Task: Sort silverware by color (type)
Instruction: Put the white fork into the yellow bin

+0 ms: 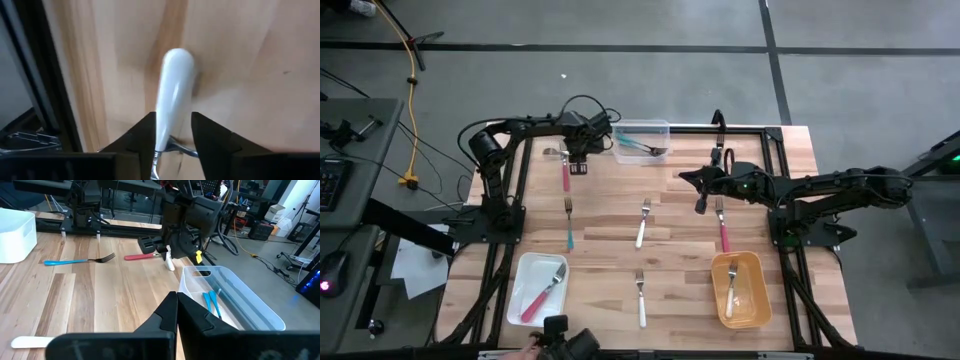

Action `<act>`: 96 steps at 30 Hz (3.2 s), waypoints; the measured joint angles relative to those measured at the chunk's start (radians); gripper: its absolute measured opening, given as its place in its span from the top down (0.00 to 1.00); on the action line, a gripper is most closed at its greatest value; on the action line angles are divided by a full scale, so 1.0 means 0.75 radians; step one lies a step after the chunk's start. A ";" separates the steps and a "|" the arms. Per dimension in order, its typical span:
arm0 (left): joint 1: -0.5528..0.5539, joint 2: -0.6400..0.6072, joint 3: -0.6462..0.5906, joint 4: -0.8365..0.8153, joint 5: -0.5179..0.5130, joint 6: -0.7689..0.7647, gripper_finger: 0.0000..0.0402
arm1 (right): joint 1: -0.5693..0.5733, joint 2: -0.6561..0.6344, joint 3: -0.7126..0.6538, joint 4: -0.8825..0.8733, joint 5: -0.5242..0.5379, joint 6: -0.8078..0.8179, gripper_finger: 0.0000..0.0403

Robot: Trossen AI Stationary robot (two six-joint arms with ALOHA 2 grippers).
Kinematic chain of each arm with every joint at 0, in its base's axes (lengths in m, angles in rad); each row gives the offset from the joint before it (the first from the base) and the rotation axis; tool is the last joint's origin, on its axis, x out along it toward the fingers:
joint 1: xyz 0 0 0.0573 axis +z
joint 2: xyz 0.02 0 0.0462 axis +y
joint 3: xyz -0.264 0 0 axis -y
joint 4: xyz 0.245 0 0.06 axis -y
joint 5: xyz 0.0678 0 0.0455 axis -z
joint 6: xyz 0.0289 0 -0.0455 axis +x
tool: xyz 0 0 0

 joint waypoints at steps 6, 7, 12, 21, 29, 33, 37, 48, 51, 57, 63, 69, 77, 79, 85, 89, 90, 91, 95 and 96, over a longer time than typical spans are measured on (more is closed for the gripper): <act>0.035 0.031 -0.002 0.001 -0.001 0.056 0.65 | 0.000 0.000 0.000 0.000 -0.018 0.000 1.00; 0.038 0.039 -0.002 0.003 -0.006 0.057 0.65 | 0.000 0.000 0.000 0.000 -0.018 0.000 1.00; 0.047 0.063 -0.001 0.025 -0.027 0.101 0.66 | 0.000 0.000 0.000 0.000 -0.018 0.000 1.00; 0.066 0.064 -0.001 0.041 -0.033 0.149 0.76 | 0.000 0.000 0.000 0.000 -0.030 0.000 1.00; 0.067 0.058 0.006 0.038 -0.074 0.172 0.95 | 0.000 0.000 0.000 0.000 -0.030 0.000 1.00; 0.058 0.058 0.005 0.020 -0.121 0.171 0.97 | 0.000 0.000 0.000 0.001 -0.030 0.000 1.00; 0.043 0.047 0.001 -0.022 -0.129 0.167 0.97 | 0.000 0.000 0.000 0.000 -0.030 0.000 1.00; -0.001 0.020 -0.003 -0.102 0.121 0.095 1.00 | 0.000 0.000 0.000 0.001 -0.030 0.000 1.00; -0.034 0.020 -0.003 -0.098 0.130 0.090 1.00 | 0.000 0.000 0.000 0.001 -0.030 0.000 1.00; -0.107 -0.003 -0.003 -0.091 0.093 0.008 0.94 | 0.000 0.000 0.000 0.000 -0.037 0.000 1.00; -0.068 -0.016 -0.002 -0.144 -0.013 -0.297 0.80 | 0.000 0.000 0.000 0.000 -0.043 -0.006 1.00; 0.048 -0.016 -0.002 -0.118 -0.020 -0.438 0.67 | 0.000 0.000 0.000 0.001 -0.043 -0.006 1.00; 0.160 -0.015 -0.001 -0.020 -0.009 -0.444 0.63 | 0.000 0.000 0.000 0.009 -0.044 -0.006 1.00; 0.181 -0.015 -0.001 -0.020 0.002 -0.448 0.63 | 0.000 0.000 0.000 0.009 -0.044 -0.009 1.00; 0.224 -0.008 -0.001 -0.003 0.120 -0.458 0.63 | 0.000 0.000 0.000 0.009 -0.044 -0.011 1.00; 0.236 0.022 0.000 0.010 0.121 -0.448 0.64 | 0.000 0.000 0.000 0.009 -0.044 -0.011 1.00; 0.240 0.033 0.000 0.011 0.122 -0.448 0.64 | 0.000 0.000 0.000 0.009 -0.044 -0.011 1.00; 0.241 0.039 0.002 0.011 0.123 -0.447 0.64 | 0.000 0.000 0.000 0.009 -0.044 -0.011 1.00; 0.240 0.044 0.003 0.017 0.105 -0.436 0.65 | 0.000 0.000 0.000 0.009 -0.044 -0.012 1.00; 0.241 0.044 0.003 0.017 0.109 -0.436 0.65 | 0.000 0.000 0.000 0.009 -0.045 -0.012 1.00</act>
